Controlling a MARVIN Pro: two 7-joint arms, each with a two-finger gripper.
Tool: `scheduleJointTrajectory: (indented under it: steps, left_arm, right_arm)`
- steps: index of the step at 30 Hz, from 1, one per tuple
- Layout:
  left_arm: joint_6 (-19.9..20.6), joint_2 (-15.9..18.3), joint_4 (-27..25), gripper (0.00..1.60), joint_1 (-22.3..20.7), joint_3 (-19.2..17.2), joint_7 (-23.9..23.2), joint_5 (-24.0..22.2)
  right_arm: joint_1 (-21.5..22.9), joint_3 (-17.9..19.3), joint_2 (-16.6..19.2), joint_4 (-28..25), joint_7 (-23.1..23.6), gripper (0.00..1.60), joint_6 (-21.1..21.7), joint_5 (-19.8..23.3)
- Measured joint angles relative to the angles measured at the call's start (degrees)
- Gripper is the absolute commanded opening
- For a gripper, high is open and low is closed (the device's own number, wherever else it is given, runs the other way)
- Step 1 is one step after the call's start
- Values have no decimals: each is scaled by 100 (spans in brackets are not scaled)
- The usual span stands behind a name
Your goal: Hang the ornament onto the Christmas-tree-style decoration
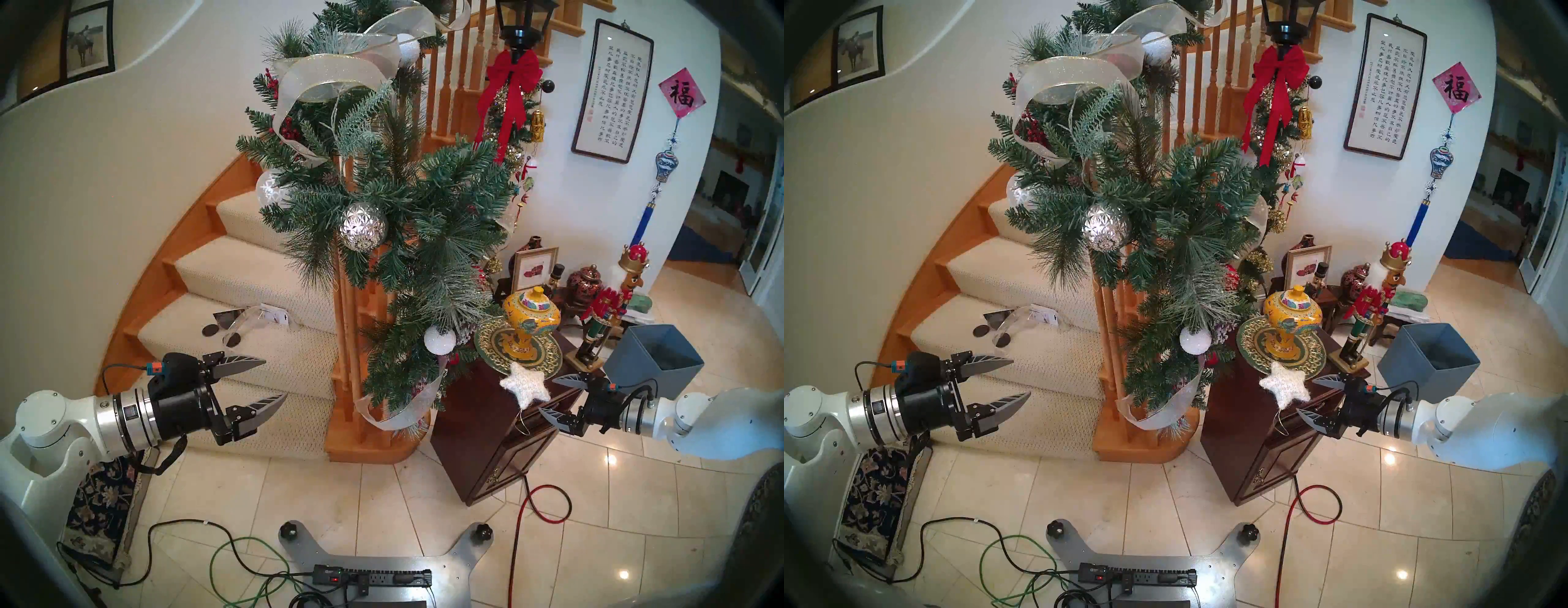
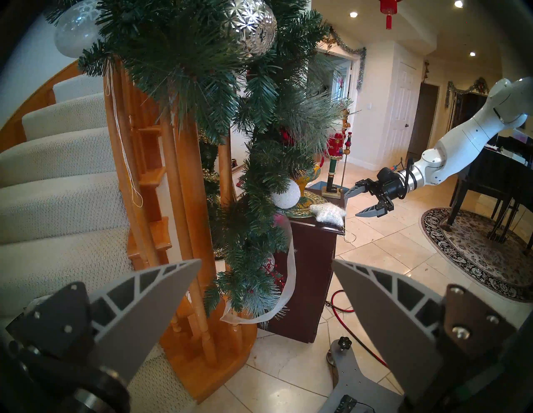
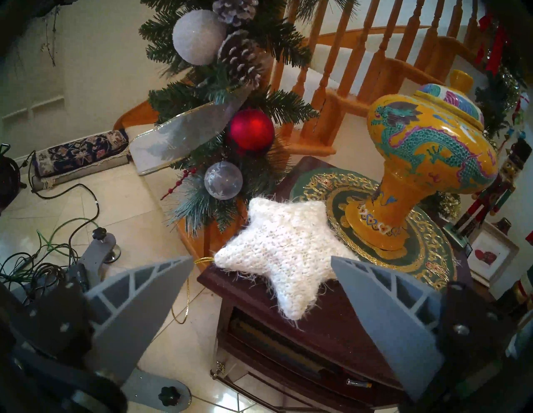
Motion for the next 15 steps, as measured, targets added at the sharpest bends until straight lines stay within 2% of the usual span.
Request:
scheduleJointTrajectory:
  steps: [15]
  left_arm:
    - [0, 0, 0, 160, 0, 0, 0, 0]
  right_arm:
    - [0, 24, -243, 167, -61, 160, 145, 99]
